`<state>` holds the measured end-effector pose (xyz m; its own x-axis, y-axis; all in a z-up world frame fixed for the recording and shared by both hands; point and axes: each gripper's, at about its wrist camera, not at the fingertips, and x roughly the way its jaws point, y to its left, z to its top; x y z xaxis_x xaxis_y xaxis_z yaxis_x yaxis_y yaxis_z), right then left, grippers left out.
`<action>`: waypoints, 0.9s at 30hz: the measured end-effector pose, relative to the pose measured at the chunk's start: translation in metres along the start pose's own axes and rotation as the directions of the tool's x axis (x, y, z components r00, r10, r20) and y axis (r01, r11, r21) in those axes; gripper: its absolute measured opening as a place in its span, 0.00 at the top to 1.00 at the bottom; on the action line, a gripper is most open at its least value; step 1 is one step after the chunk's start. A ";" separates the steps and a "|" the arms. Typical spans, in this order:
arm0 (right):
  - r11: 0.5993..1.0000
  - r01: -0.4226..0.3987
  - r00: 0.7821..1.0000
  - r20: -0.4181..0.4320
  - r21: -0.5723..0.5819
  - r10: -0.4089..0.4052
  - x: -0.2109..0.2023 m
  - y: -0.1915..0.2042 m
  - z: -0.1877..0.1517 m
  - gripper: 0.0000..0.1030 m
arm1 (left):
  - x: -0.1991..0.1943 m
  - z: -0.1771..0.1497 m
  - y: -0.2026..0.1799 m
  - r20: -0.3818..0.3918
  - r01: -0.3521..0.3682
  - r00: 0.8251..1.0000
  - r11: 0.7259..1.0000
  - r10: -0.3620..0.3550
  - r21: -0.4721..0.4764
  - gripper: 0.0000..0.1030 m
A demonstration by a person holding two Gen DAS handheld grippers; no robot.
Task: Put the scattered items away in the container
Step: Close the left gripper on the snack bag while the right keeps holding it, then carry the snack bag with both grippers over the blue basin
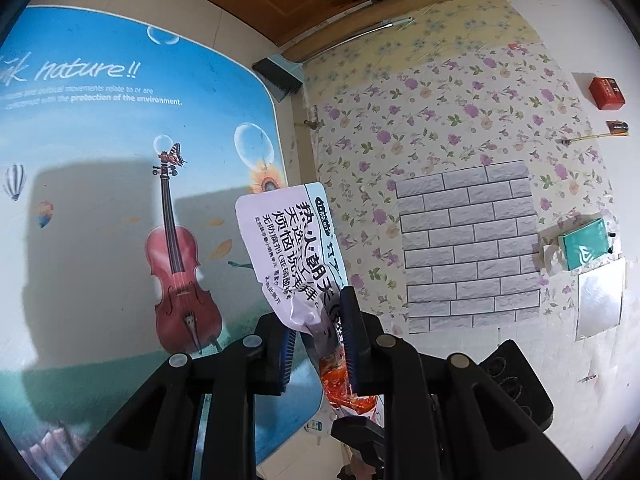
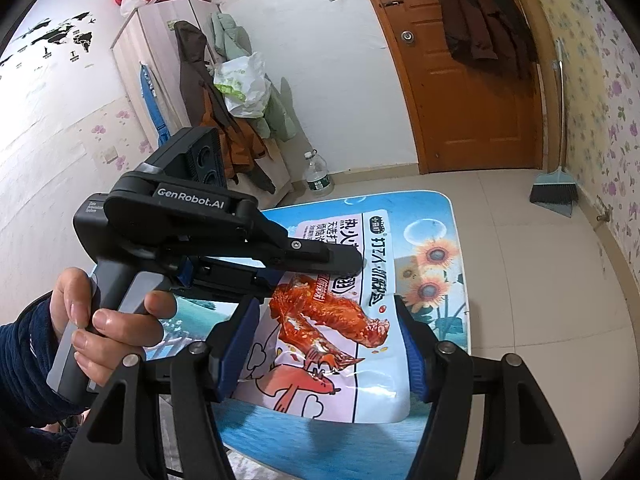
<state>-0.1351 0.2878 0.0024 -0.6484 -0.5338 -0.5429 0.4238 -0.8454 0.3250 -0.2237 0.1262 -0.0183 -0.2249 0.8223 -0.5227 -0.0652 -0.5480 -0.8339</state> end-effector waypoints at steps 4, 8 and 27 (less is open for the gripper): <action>1.000 0.000 1.000 0.005 -0.017 0.000 -0.004 0.011 0.003 0.36 | -0.013 -0.005 -0.001 0.014 0.009 1.000 1.000 -0.009 0.008 0.81; 0.999 -0.002 1.000 0.014 -0.039 0.003 -0.010 0.025 0.006 0.36 | -0.031 -0.011 -0.005 0.033 0.018 0.999 1.000 -0.019 0.021 0.81; 0.980 -0.063 0.996 0.043 -0.188 0.072 -0.019 0.143 0.021 0.36 | -0.157 -0.049 0.002 0.197 0.035 0.979 0.999 -0.042 0.039 0.82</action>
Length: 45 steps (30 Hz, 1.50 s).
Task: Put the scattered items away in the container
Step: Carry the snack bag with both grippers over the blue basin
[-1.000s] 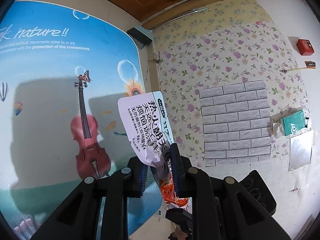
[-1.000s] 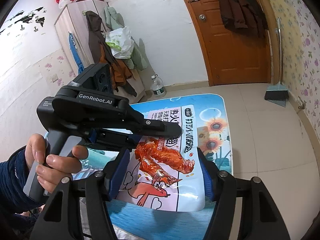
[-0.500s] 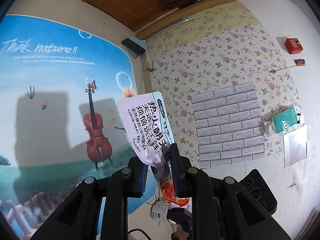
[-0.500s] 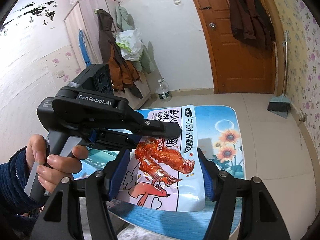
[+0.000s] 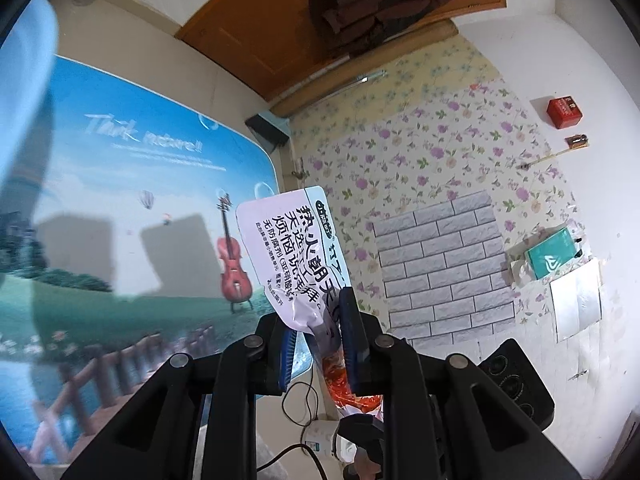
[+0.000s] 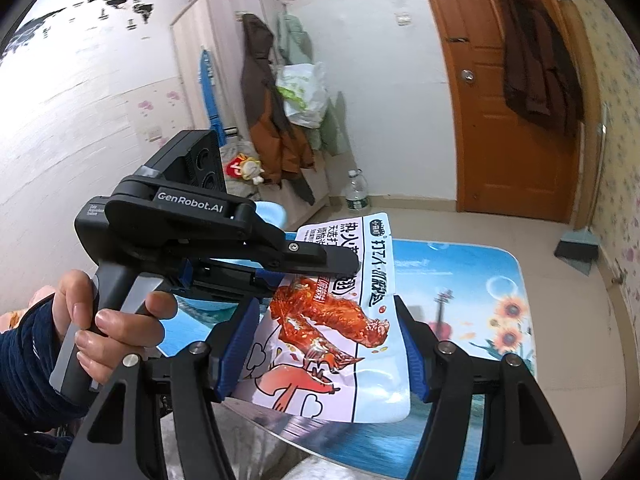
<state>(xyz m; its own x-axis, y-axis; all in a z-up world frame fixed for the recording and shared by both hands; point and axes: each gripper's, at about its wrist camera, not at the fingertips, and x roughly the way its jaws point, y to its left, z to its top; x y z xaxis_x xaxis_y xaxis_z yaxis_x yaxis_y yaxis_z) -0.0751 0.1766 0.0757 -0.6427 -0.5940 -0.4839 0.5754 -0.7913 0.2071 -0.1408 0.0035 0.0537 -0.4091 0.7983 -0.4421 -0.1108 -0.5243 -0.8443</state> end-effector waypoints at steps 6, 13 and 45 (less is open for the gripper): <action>0.999 -0.043 0.999 0.014 -0.029 0.043 0.011 0.047 0.007 0.36 | -0.047 -0.005 0.009 0.050 -0.026 0.998 1.000 0.026 0.002 0.82; 0.992 -0.095 0.995 0.007 -0.083 0.096 0.035 0.092 0.018 0.36 | -0.102 -0.006 0.023 0.115 -0.040 0.993 0.999 0.041 -0.013 0.82; 0.962 -0.228 0.964 -0.170 -0.149 0.202 0.165 0.161 0.029 0.36 | -0.195 0.030 0.140 0.205 -0.060 0.975 0.986 0.092 -0.158 0.82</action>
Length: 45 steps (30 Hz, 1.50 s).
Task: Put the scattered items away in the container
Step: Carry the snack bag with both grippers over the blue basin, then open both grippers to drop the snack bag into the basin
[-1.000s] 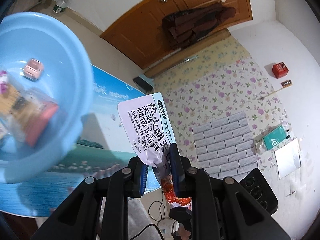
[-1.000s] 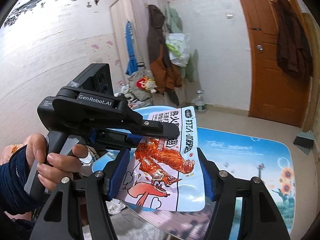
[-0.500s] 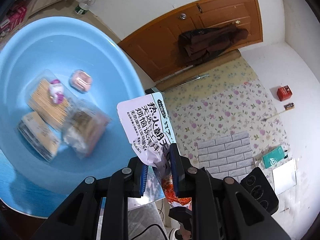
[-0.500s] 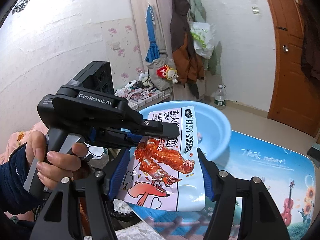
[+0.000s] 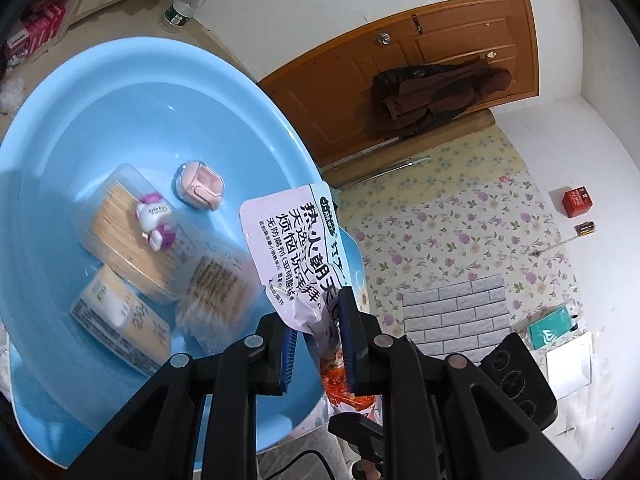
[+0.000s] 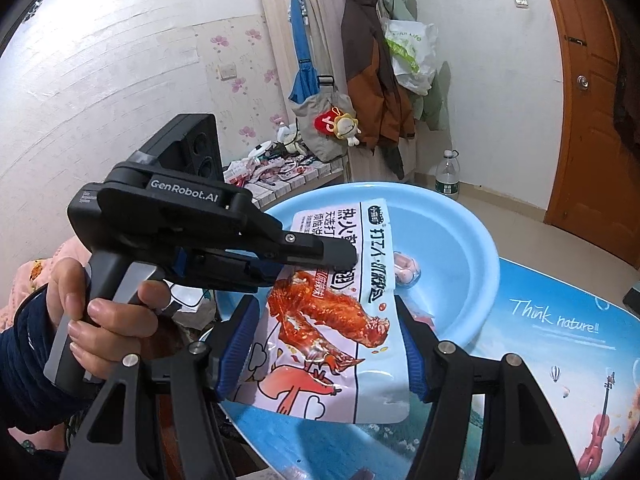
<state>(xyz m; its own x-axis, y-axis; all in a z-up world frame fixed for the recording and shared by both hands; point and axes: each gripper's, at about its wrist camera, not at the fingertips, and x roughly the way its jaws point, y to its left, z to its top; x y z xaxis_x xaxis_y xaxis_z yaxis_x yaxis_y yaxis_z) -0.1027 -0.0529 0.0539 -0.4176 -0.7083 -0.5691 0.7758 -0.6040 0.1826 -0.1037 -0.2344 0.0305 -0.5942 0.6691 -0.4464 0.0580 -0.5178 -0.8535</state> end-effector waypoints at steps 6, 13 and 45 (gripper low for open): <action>1.000 0.008 1.000 0.017 0.011 -0.008 -0.001 -0.001 0.001 0.36 | 0.003 0.003 -0.001 0.000 -0.021 1.000 0.999 0.021 0.025 0.80; 1.000 0.020 0.999 0.028 0.020 -0.020 -0.001 0.000 0.001 0.36 | 0.002 0.003 0.000 0.013 -0.071 0.997 0.997 0.071 0.042 0.69; 0.982 0.166 0.985 -0.062 0.088 -0.161 0.006 -0.006 -0.001 0.36 | -0.046 -0.027 -0.033 0.400 -0.665 0.731 0.708 0.552 0.238 0.26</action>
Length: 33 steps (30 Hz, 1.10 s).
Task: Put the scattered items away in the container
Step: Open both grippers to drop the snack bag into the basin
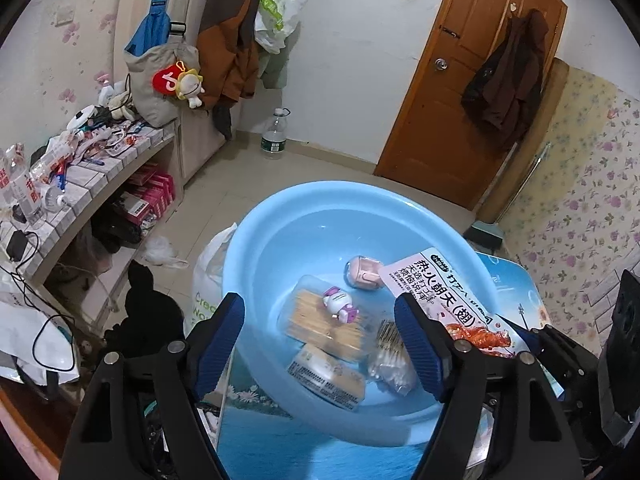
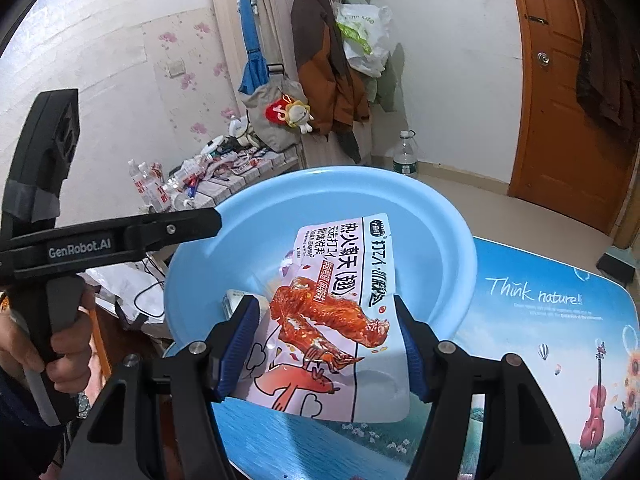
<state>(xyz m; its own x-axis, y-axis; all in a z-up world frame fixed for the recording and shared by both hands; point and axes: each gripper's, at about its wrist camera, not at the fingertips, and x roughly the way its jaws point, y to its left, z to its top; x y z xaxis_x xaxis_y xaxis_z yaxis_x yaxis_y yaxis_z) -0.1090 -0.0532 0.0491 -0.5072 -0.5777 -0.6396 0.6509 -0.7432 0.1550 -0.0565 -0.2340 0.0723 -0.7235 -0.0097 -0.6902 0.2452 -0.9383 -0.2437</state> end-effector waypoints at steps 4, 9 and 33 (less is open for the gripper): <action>0.999 0.039 0.998 -0.055 -0.021 -0.040 0.009 0.003 0.004 0.36 | 0.000 -0.003 -0.001 0.001 -0.022 1.000 1.000 0.022 0.003 0.25; 0.997 0.067 0.993 -0.099 -0.046 -0.071 0.020 0.010 0.008 0.36 | -0.003 -0.011 -0.002 0.009 -0.051 0.999 0.998 0.050 0.037 0.25; 0.985 0.148 0.975 -0.151 -0.094 -0.161 0.038 0.026 0.011 0.35 | -0.004 -0.024 0.007 -0.017 -0.047 0.999 0.999 0.047 0.014 0.25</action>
<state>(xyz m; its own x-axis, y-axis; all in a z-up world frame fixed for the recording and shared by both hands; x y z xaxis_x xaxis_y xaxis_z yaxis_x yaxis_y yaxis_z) -0.1174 -0.0979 0.0372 -0.5140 -0.3928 -0.7626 0.6187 -0.7855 -0.0124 -0.0369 -0.2322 0.0571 -0.6999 -0.0480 -0.7126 0.2699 -0.9415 -0.2017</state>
